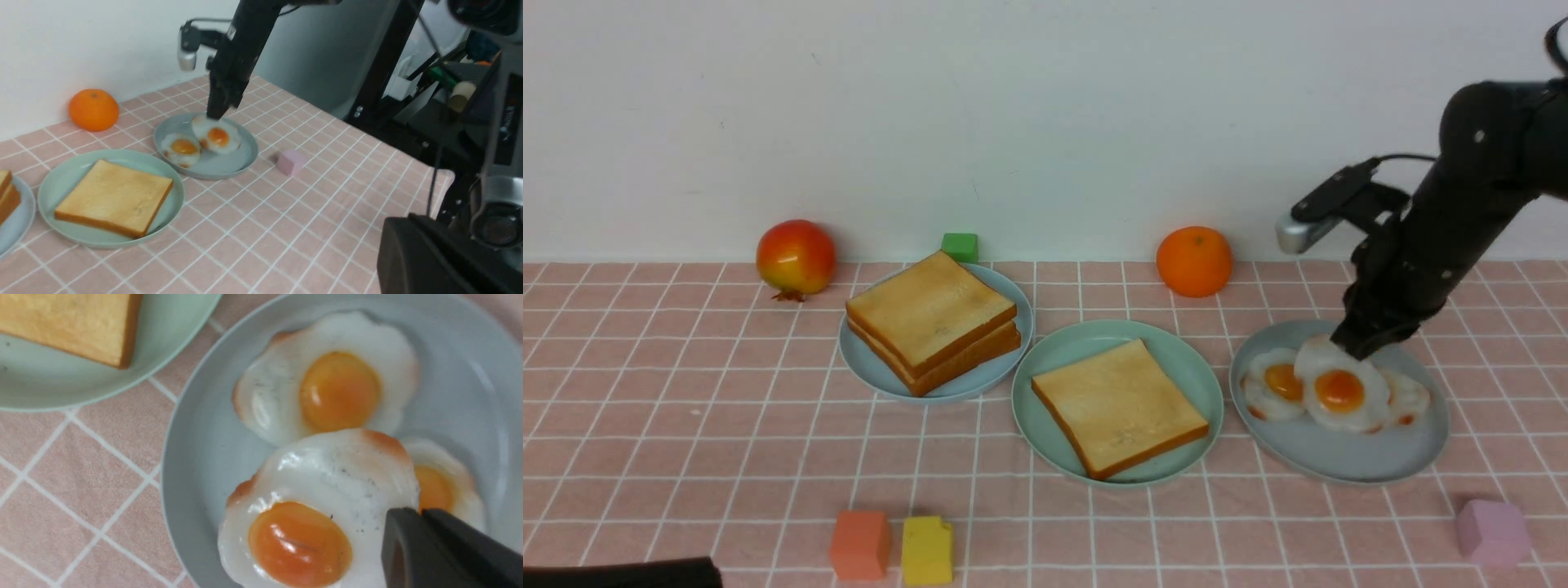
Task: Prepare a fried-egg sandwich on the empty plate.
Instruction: Use the right arm to place the fried egg on the slice of bread in the middle
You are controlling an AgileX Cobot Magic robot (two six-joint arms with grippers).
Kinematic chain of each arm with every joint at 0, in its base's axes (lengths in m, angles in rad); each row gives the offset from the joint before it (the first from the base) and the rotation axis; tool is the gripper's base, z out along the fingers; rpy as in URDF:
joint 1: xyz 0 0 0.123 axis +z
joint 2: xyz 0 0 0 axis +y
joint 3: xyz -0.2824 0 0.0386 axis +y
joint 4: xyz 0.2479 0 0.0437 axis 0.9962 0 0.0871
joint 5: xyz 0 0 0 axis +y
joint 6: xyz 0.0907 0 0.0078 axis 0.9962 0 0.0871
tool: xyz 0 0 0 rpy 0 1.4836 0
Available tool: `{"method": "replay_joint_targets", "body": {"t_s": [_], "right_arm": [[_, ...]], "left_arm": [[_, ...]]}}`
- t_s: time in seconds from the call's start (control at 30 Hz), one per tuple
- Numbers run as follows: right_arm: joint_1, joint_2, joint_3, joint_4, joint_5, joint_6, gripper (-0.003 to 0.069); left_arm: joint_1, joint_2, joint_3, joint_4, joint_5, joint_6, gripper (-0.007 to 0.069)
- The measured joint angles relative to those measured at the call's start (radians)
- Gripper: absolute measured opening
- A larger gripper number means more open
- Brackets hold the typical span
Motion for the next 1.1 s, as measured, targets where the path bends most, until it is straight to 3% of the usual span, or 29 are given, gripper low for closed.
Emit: {"method": "replay_joint_targets", "body": {"t_s": [0.2, 0.4, 0.6, 0.8, 1.1], "right_arm": [[0.025, -0.114, 0.001, 0.060, 0.048, 0.118, 0.0043], [0.161, -0.147, 0.001, 0.226, 0.065, 0.317, 0.0043], [0.285, -0.056, 0.001, 0.254, -0.020, 0.430, 0.0043], [0.290, 0.049, 0.001, 0.244, -0.116, 0.492, 0.0041], [0.290, 0.110, 0.001, 0.217, -0.219, 0.503, 0.0041]], "left_arm": [[0.000, 0.000, 0.000, 0.083, 0.069, 0.000, 0.0012], [0.000, 0.000, 0.000, 0.148, 0.088, 0.000, 0.0012], [0.000, 0.000, 0.000, 0.229, 0.096, -0.045, 0.0012], [0.000, 0.000, 0.000, 0.262, 0.106, -0.117, 0.0012], [0.000, 0.000, 0.000, 0.263, 0.108, -0.128, 0.0012]]}}
